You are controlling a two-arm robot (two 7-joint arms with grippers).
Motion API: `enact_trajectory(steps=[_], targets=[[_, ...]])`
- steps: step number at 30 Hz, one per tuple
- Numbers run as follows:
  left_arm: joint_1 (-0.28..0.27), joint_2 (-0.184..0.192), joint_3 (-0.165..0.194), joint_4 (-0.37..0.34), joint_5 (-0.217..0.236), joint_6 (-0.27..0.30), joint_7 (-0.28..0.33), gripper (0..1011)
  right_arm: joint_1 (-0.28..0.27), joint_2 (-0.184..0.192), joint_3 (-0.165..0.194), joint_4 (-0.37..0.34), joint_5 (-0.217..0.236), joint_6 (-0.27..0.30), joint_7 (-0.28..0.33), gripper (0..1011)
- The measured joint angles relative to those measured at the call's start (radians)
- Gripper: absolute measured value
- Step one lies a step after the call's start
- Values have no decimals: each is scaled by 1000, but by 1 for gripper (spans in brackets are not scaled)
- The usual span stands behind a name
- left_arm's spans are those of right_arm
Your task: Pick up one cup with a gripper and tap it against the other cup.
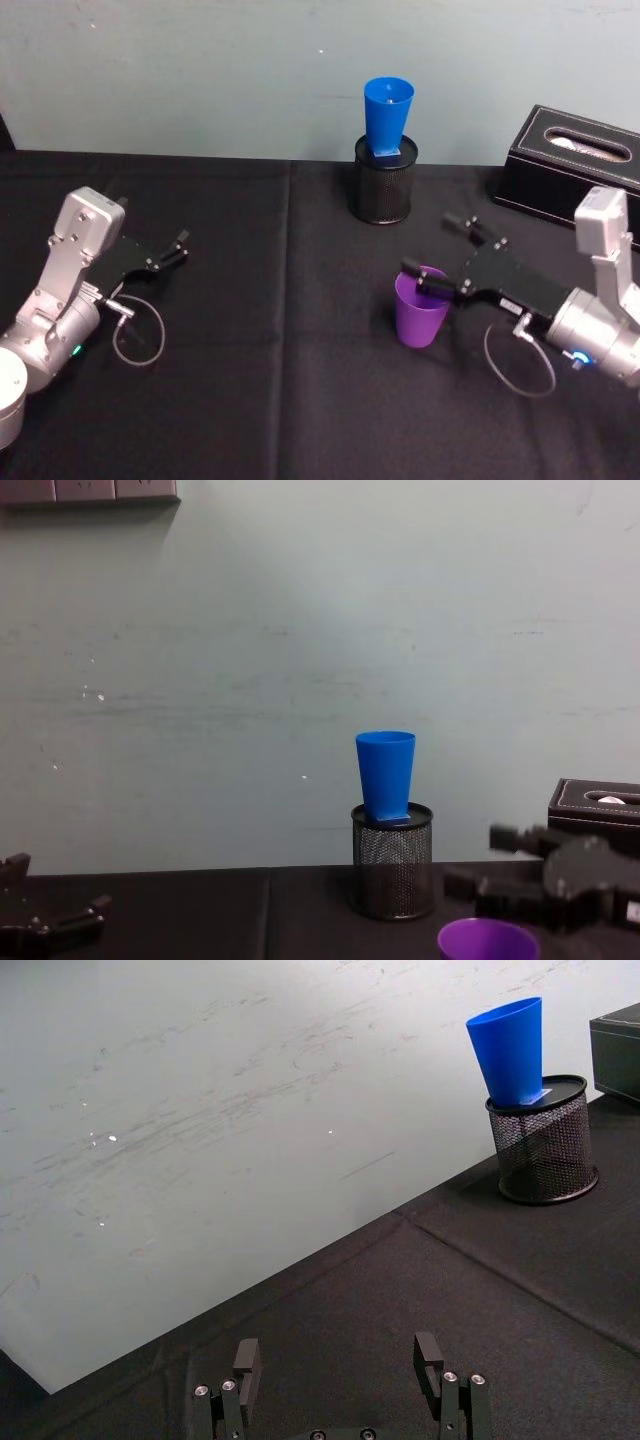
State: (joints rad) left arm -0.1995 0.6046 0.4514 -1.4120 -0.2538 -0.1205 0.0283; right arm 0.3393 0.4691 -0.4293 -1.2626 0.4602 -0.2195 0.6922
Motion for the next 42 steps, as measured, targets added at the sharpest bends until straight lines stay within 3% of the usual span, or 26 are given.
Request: enact_trajectory(steps=[6, 8, 9, 15, 21, 25, 29, 32, 42], targets=[[0, 0, 0, 0, 0, 0, 0, 1004, -26, -12, 49, -40, -5, 2, -104, 1003], [0, 0, 0, 0, 0, 0, 0, 1005, -39, -25, 76, -53, -18, 18, -170, 1003], [0, 0, 0, 0, 0, 0, 0, 1005, -39, -25, 76, -53, -18, 18, -170, 1002], [0, 0, 0, 0, 0, 0, 0, 1005, -73, -56, 130, -83, -73, 73, -340, 1003], [0, 0, 0, 0, 0, 0, 0, 1005, -95, -90, 154, -90, -152, 140, -499, 1002], [0, 0, 0, 0, 0, 0, 0, 1005, -100, -111, 166, -77, -178, 173, -552, 1003], [0, 0, 0, 0, 0, 0, 0, 1005, -98, -125, 171, -55, -189, 183, -562, 1002], [0, 0, 0, 0, 0, 0, 0, 1005, -88, -131, 172, -14, -164, 149, -497, 1003], [0, 0, 0, 0, 0, 0, 0, 1005, -90, -130, 173, -26, -171, 159, -517, 1003]])
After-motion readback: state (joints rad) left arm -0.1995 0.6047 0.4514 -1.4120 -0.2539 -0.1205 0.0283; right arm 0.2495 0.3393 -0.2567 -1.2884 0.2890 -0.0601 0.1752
